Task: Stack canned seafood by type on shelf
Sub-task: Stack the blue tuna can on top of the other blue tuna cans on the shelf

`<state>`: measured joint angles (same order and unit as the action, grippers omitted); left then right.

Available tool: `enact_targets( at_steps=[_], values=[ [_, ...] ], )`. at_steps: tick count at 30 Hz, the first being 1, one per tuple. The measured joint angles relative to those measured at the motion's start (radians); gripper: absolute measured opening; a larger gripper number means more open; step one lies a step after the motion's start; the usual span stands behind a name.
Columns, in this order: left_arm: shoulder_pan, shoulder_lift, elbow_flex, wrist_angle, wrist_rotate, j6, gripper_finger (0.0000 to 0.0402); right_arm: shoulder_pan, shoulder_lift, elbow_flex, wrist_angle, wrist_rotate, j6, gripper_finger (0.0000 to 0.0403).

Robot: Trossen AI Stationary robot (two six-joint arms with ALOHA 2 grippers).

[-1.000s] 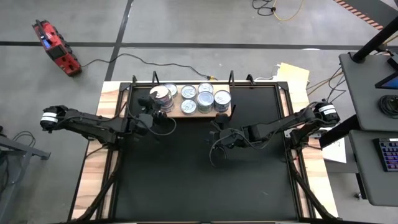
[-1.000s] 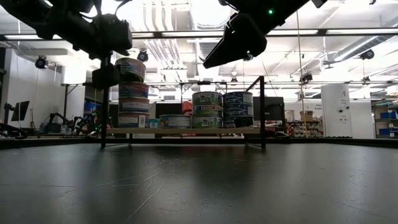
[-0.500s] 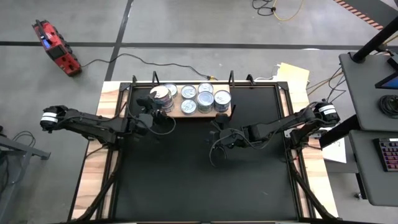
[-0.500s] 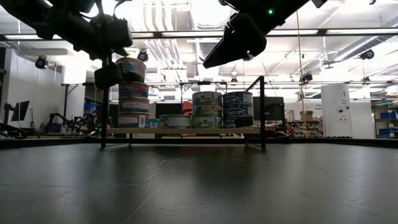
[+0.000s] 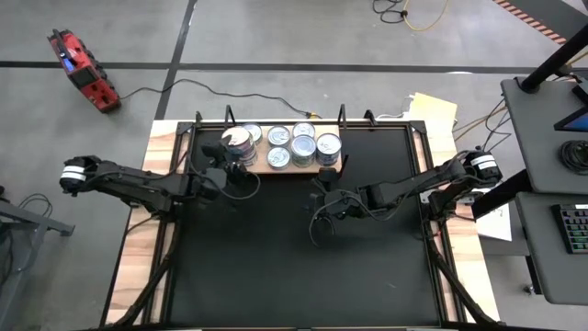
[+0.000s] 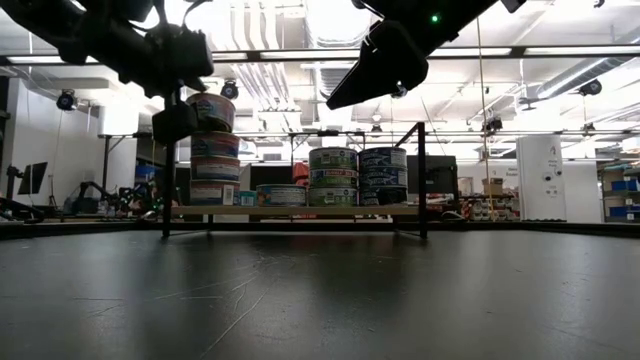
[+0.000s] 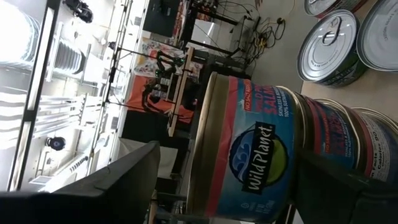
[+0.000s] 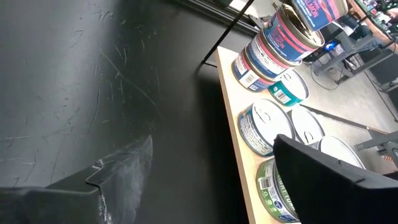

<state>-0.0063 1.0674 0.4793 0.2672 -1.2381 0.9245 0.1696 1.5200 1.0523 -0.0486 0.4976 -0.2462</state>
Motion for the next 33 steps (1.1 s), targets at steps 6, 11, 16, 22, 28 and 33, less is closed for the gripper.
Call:
enact_targets(
  at_steps=[6, 11, 16, 22, 28, 33],
  values=[
    [0.0, 0.027, 0.0, 0.0, 0.0, 0.0, 0.032, 0.0, 0.0, 0.0, 0.0, 0.0, 0.0, 0.0329],
    [0.0, 0.041, 0.0, 0.004, -0.009, 0.001, 0.0344, 0.0, 0.0, 0.0, 0.0, 0.0, 0.002, 0.0325],
    [0.0, 0.041, 0.0, 0.004, -0.011, 0.001, 0.0351, 0.0, 0.0, 0.0, 0.0, 0.0, 0.003, 0.032],
    [-0.001, 0.042, 0.0, 0.003, -0.025, 0.0, 0.0351, 0.0, 0.0, 0.0, 0.0, 0.0, 0.003, 0.0319],
    [0.0, 0.043, 0.0, -0.002, -0.061, 0.015, 0.0351, 0.0, 0.0, -0.001, -0.001, 0.0, 0.003, 0.0329],
    [0.0, 0.046, 0.0, -0.002, -0.063, -0.022, 0.0351, 0.0, 0.0, -0.001, -0.001, 0.0, 0.004, 0.0326]
  ],
)
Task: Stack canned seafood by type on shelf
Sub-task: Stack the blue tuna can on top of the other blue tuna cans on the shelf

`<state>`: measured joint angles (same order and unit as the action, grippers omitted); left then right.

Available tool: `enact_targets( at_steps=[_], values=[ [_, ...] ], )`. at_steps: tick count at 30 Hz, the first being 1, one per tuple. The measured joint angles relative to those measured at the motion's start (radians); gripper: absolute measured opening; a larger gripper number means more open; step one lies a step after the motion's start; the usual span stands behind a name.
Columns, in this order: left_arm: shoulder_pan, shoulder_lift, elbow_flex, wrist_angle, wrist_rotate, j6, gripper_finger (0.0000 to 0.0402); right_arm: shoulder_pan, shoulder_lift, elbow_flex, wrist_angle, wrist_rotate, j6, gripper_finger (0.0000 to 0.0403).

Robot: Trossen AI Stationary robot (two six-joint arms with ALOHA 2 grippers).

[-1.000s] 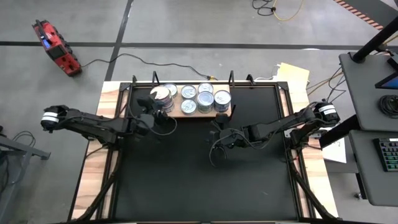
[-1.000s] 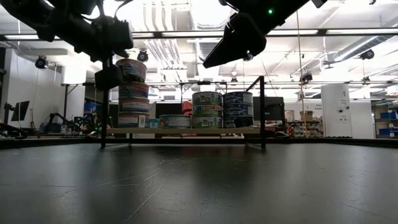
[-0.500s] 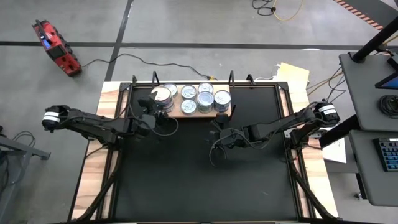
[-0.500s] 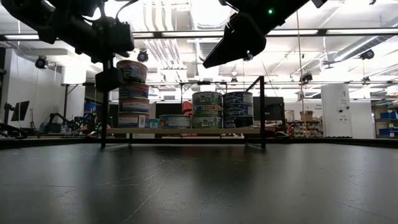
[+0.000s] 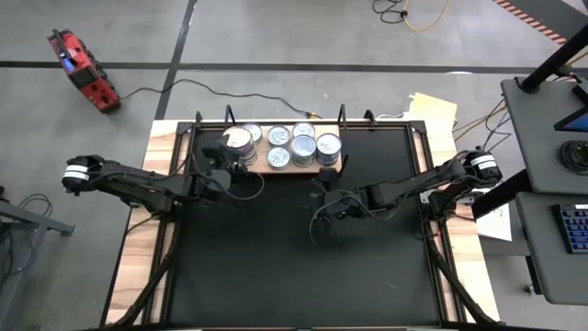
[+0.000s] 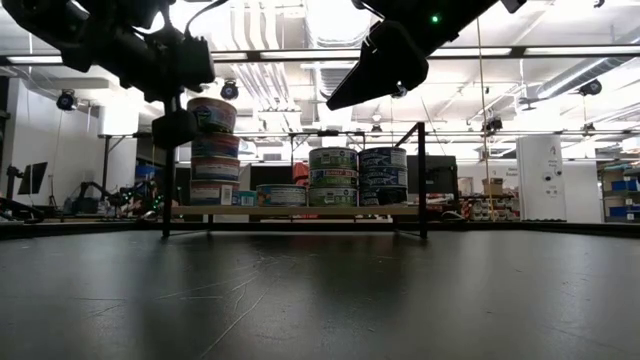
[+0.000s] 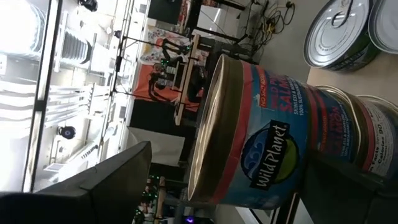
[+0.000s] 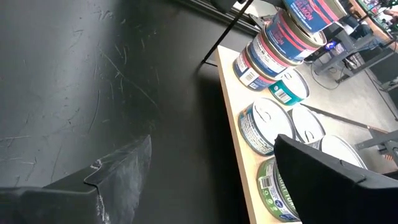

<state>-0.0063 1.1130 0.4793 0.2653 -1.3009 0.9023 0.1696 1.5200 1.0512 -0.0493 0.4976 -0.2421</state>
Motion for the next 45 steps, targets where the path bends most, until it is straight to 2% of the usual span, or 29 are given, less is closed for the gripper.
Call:
enact_targets(
  at_steps=[6, 17, 31, 39, 45],
  values=[
    [0.002, 0.001, 0.013, -0.001, 0.004, -0.076, 0.0351, 0.0, 0.0, 0.0, 0.0, 0.0, 0.007, 0.0319],
    [0.002, 0.001, 0.045, 0.001, 0.018, -0.096, 0.0351, 0.0, 0.0, 0.0, -0.002, 0.0, 0.007, 0.0329],
    [0.004, -0.003, 0.045, -0.151, 0.118, -0.362, 0.0351, 0.0, 0.0, 0.0, -0.006, 0.0, 0.007, 0.0321],
    [0.036, -0.031, 0.045, -0.152, 0.117, -0.364, 0.0351, 0.0, 0.0, 0.0, -0.006, 0.0, 0.007, 0.0331],
    [0.062, -0.049, 0.046, -0.153, 0.136, -0.363, 0.0351, 0.0, 0.0, 0.0, -0.006, 0.0, 0.007, 0.0323]
  ],
)
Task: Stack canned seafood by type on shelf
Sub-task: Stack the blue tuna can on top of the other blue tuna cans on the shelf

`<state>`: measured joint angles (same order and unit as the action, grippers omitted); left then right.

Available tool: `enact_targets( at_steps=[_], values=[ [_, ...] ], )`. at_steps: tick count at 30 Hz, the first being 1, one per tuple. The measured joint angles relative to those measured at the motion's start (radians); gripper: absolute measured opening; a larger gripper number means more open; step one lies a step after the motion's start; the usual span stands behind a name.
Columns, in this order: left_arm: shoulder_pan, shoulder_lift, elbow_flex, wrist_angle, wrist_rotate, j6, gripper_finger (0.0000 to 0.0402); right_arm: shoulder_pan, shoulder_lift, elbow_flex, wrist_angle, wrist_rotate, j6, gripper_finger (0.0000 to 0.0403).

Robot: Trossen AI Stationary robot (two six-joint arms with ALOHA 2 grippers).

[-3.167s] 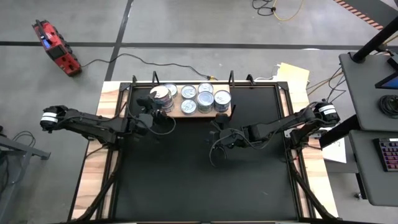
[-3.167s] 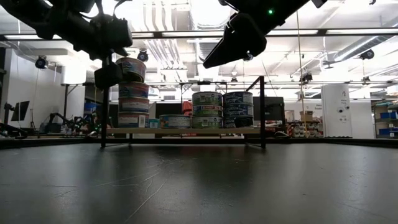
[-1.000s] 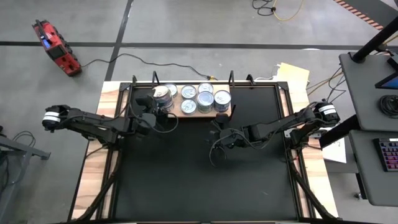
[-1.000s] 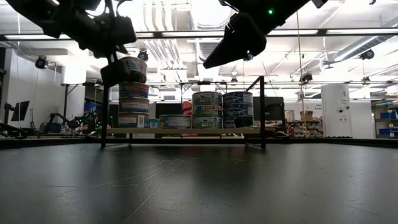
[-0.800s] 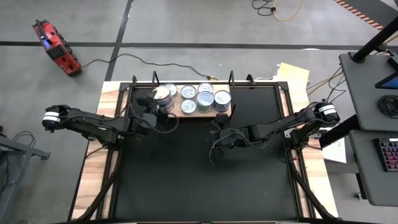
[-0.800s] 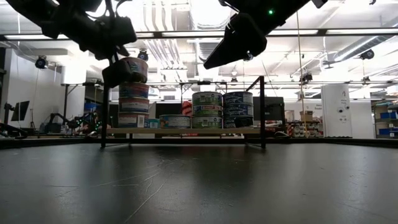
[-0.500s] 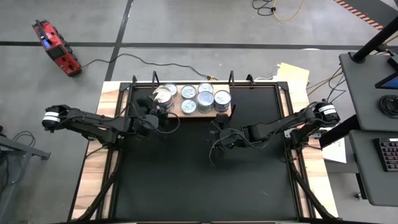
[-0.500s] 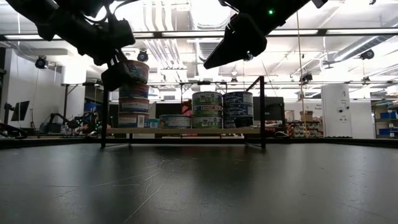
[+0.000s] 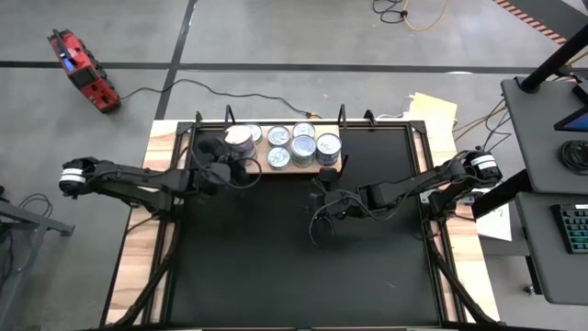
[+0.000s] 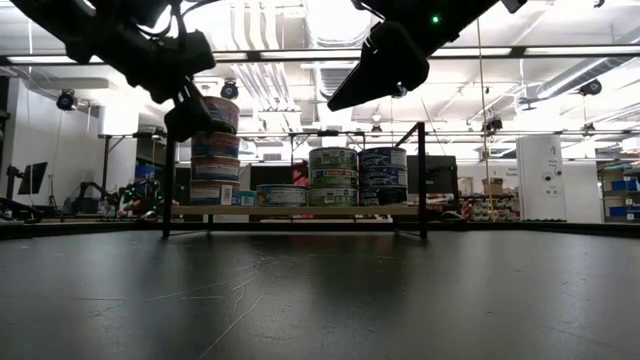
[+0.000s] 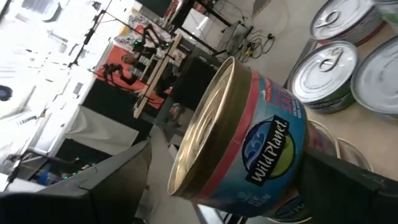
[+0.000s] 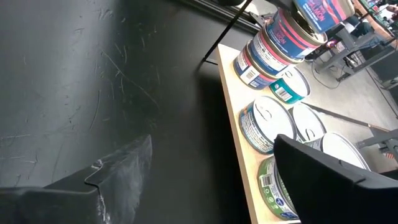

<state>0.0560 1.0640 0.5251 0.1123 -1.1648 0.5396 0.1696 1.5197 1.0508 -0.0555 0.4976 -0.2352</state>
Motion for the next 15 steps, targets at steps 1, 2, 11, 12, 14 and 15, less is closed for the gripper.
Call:
enact_targets(
  at_steps=[1, 2, 11, 12, 14, 15],
  values=[
    [0.004, 0.0, 0.0, -0.001, 0.014, 0.0, 0.0351, 0.0, 0.0, 0.0, 0.0, 0.0, 0.0, 0.0322],
    [0.009, 0.0, 0.0, -0.001, 0.03, -0.001, 0.0351, 0.0, 0.0, 0.0, 0.0, 0.0, 0.0, 0.0321],
    [0.04, -0.001, 0.002, -0.01, 0.077, -0.052, 0.0351, 0.0, 0.0, 0.0, 0.0, 0.0, 0.008, 0.0331],
    [0.04, -0.001, 0.002, -0.013, 0.077, -0.056, 0.0351, 0.0, 0.0, 0.0, 0.0, 0.0, 0.008, 0.0333],
    [0.04, -0.001, 0.002, -0.019, 0.076, -0.073, 0.0351, 0.0, 0.0, 0.0, 0.0, 0.0, 0.008, 0.0335],
    [0.04, -0.001, 0.002, -0.02, 0.076, -0.087, 0.0351, 0.0, 0.0, 0.0, 0.0, 0.0, 0.008, 0.0335]
  ],
)
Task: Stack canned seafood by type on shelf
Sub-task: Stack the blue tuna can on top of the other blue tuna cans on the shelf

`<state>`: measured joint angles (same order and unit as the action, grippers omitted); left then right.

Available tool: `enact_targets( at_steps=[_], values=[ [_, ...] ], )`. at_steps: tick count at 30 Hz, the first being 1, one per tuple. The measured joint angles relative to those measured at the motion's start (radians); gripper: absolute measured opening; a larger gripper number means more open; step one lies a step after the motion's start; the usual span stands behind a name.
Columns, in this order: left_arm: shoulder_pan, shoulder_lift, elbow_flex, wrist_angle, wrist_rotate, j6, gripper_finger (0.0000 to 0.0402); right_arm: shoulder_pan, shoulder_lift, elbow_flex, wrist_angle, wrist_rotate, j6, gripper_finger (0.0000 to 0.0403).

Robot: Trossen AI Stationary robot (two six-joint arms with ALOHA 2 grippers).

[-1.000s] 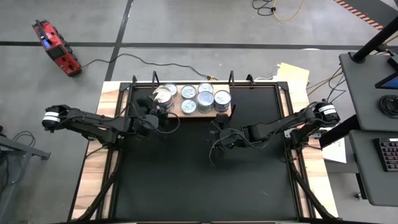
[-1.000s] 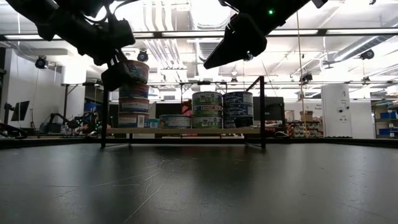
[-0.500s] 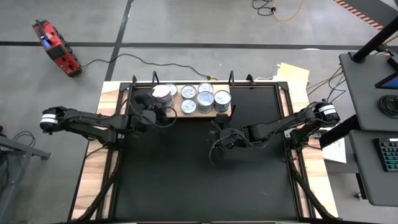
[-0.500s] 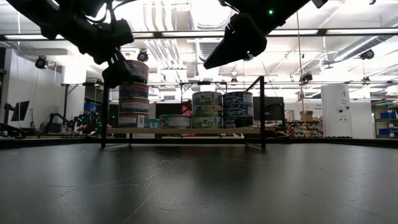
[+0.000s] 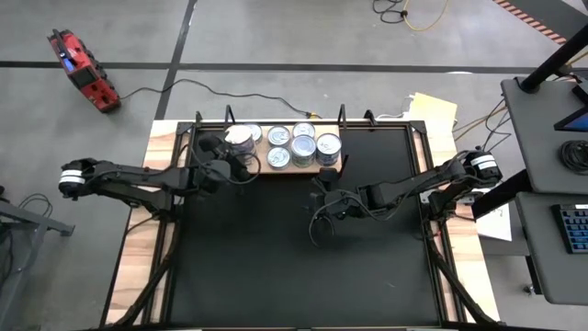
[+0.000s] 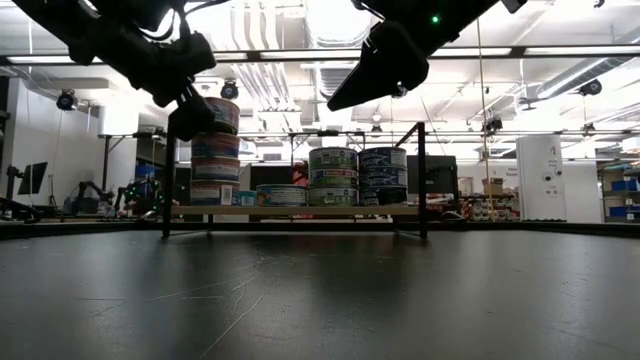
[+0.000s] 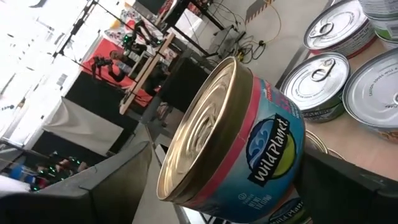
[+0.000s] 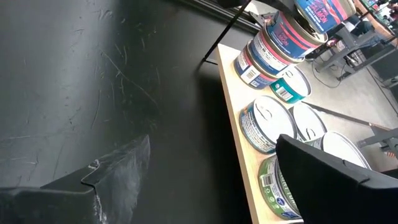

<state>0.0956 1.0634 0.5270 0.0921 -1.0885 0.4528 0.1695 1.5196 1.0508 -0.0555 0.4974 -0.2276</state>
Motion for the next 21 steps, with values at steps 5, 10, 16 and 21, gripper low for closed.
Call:
enact_targets(
  at_steps=[5, 10, 16, 21],
  values=[
    [0.001, 0.0, 0.0, -0.021, 0.064, -0.109, 0.0351, 0.0, 0.0, 0.0, 0.0, 0.0, 0.002, 0.0332],
    [0.0, 0.0, 0.0, -0.049, 0.08, -0.209, 0.0351, 0.0, 0.0, 0.0, 0.0, 0.0, 0.003, 0.0326],
    [0.0, -0.001, -0.001, -0.051, 0.081, -0.272, 0.0351, 0.0, 0.0, 0.0, 0.0, 0.0, 0.003, 0.0329],
    [0.0, -0.002, -0.001, -0.05, 0.078, -0.275, 0.0351, 0.0, 0.0, 0.0, -0.001, 0.0, 0.003, 0.0336]
  ],
)
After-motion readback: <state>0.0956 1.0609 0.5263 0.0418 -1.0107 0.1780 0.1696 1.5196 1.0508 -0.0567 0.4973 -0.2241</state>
